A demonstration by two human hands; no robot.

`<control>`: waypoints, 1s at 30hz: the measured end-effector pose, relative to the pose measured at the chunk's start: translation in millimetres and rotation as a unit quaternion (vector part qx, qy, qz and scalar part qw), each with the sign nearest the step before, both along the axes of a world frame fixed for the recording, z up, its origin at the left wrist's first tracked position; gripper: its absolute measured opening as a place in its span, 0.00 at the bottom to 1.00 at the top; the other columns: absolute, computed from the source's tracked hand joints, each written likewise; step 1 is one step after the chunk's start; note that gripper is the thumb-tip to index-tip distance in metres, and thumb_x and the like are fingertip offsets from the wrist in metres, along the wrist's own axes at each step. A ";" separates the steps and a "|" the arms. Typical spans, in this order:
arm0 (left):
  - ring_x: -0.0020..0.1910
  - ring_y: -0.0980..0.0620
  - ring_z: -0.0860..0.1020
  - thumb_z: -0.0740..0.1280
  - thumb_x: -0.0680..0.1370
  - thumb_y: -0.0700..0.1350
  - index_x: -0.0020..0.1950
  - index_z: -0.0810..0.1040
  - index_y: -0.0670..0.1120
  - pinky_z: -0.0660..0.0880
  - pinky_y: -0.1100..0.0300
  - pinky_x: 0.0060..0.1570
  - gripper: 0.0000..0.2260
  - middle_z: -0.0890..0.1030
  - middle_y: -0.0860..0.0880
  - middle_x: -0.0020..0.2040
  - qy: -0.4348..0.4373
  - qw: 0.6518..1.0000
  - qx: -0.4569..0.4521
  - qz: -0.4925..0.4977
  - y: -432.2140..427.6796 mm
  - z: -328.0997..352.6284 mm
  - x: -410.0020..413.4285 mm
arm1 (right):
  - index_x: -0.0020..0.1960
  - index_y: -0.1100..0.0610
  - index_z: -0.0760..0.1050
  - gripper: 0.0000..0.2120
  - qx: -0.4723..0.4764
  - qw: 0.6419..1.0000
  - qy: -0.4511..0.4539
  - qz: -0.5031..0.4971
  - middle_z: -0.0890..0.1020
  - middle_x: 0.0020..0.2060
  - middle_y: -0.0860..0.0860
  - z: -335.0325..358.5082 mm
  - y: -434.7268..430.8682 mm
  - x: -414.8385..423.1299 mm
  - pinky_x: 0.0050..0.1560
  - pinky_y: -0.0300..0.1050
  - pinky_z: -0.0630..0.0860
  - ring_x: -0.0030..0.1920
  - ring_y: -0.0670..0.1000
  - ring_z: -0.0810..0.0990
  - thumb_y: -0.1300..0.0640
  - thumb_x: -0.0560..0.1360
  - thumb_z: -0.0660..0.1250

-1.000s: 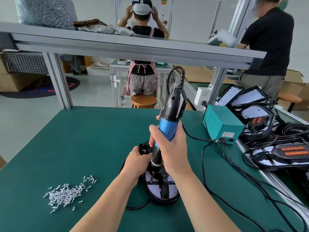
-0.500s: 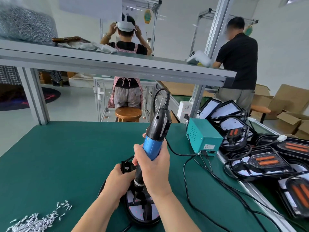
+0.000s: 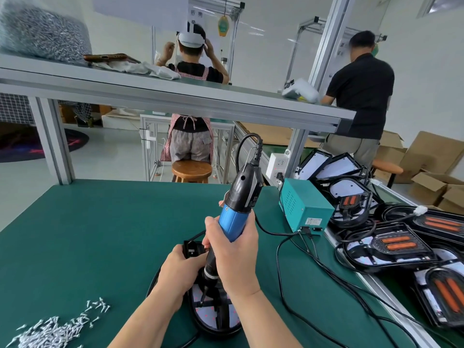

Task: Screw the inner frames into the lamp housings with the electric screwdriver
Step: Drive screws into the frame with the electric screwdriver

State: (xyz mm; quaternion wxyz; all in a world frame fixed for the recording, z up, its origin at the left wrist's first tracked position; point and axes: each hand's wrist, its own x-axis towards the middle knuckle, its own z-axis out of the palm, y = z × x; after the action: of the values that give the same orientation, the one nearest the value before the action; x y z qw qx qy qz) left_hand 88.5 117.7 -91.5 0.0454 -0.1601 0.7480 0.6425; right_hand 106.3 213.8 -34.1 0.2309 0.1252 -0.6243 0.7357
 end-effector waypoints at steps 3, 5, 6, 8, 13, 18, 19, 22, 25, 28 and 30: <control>0.41 0.42 0.78 0.67 0.50 0.59 0.51 0.74 0.41 0.80 0.41 0.53 0.35 0.83 0.38 0.49 0.000 1.000 0.008 0.008 0.0 -0.4 -0.7 | 0.48 0.43 0.75 0.14 -0.003 1.000 0.004 -0.005 0.77 0.33 0.56 0.2 -1.2 1.9 0.34 0.41 0.77 0.30 0.51 0.76 0.61 0.71 0.71; 0.40 0.44 0.76 0.67 0.49 0.60 0.51 0.74 0.40 0.79 0.44 0.48 0.35 0.83 0.38 0.49 0.001 1.000 0.014 0.014 0.6 -0.2 -1.7 | 0.47 0.44 0.74 0.14 -0.008 1.000 0.008 -0.004 0.76 0.33 0.58 0.4 -1.3 1.3 0.34 0.41 0.76 0.30 0.52 0.75 0.62 0.71 0.70; 0.40 0.44 0.76 0.67 0.49 0.60 0.51 0.74 0.40 0.78 0.46 0.46 0.36 0.83 0.37 0.49 0.002 1.000 0.017 0.017 1.4 -0.1 -2.3 | 0.47 0.44 0.74 0.14 -0.010 1.000 0.009 -0.003 0.76 0.32 0.56 0.5 -0.5 0.4 0.33 0.41 0.76 0.29 0.52 0.75 0.62 0.71 0.70; 0.40 0.44 0.76 0.66 0.49 0.60 0.51 0.74 0.40 0.77 0.47 0.46 0.36 0.82 0.37 0.49 0.003 1.000 0.016 0.019 3.9 0.9 -3.0 | 0.46 0.46 0.74 0.12 -0.017 1.000 0.010 -0.001 0.76 0.32 0.52 0.4 1.7 -2.2 0.32 0.41 0.75 0.28 0.51 0.74 0.63 0.71 0.70; 0.40 0.45 0.75 0.61 0.47 0.58 0.51 0.74 0.42 0.75 0.50 0.43 0.36 0.81 0.42 0.45 0.007 1.000 -0.002 0.019 7.0 8.6 -6.1 | 0.48 0.56 0.71 0.10 -0.011 1.000 0.017 0.012 0.76 0.29 0.48 1.4 0.1 -8.9 0.31 0.41 0.74 0.26 0.50 0.73 0.64 0.71 0.69; 0.39 0.47 0.75 0.64 0.55 0.55 0.50 0.74 0.43 0.75 0.52 0.40 0.27 0.80 0.46 0.43 -0.020 1.000 -0.012 0.021 5.5 2.4 1.0 | 0.48 0.59 0.70 0.10 -0.023 0.999 -0.009 0.043 0.75 0.30 0.51 -5.9 -0.6 -5.6 0.31 0.42 0.74 0.25 0.51 0.72 0.65 0.70 0.69; 0.38 0.47 0.75 0.63 0.56 0.54 0.50 0.74 0.43 0.73 0.53 0.39 0.26 0.80 0.46 0.43 -0.022 1.000 -0.012 0.019 4.4 0.5 2.2 | 0.48 0.59 0.70 0.10 -0.018 0.999 -0.010 0.049 0.75 0.30 0.51 -6.5 -1.8 -3.9 0.31 0.42 0.74 0.25 0.51 0.72 0.65 0.70 0.69; 0.45 0.44 0.80 0.61 0.58 0.53 0.50 0.74 0.45 0.78 0.49 0.45 0.23 0.82 0.45 0.45 -0.024 1.000 -0.012 0.010 2.0 -0.7 1.4 | 0.50 0.55 0.74 0.11 0.019 0.997 -0.012 0.072 0.76 0.32 0.55 -5.4 -6.2 -1.8 0.35 0.42 0.75 0.28 0.52 0.74 0.63 0.70 0.70; 0.47 0.45 0.81 0.63 0.57 0.54 0.50 0.74 0.47 0.80 0.47 0.51 0.24 0.82 0.45 0.47 -0.023 1.000 -0.016 -0.005 1.5 3.7 0.9 | 0.53 0.50 0.77 0.13 0.027 0.996 -0.019 0.087 0.78 0.33 0.55 -0.9 -3.4 -0.7 0.38 0.40 0.76 0.30 0.52 0.76 0.59 0.70 0.72; 0.43 0.48 0.80 0.64 0.50 0.59 0.49 0.74 0.47 0.79 0.52 0.45 0.31 0.82 0.47 0.45 -0.019 1.000 -0.005 -0.013 -0.7 10.1 2.3 | 0.54 0.50 0.77 0.14 0.000 0.995 -0.012 0.104 0.78 0.32 0.54 4.3 0.6 0.2 0.38 0.40 0.76 0.30 0.52 0.76 0.57 0.69 0.73; 0.42 0.49 0.80 0.64 0.49 0.61 0.49 0.74 0.48 0.79 0.54 0.40 0.32 0.82 0.48 0.45 -0.020 1.000 -0.005 -0.016 -2.2 11.4 2.8 | 0.53 0.48 0.78 0.14 -0.011 0.995 -0.009 0.102 0.77 0.33 0.52 5.4 1.5 -0.3 0.36 0.41 0.76 0.30 0.52 0.76 0.57 0.69 0.73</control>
State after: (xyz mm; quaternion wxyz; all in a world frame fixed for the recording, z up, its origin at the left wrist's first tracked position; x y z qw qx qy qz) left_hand 91.3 115.4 -80.1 0.0699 -0.1614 0.7525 0.6347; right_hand 105.9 215.3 -28.7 0.1506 0.1793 -0.6017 0.7636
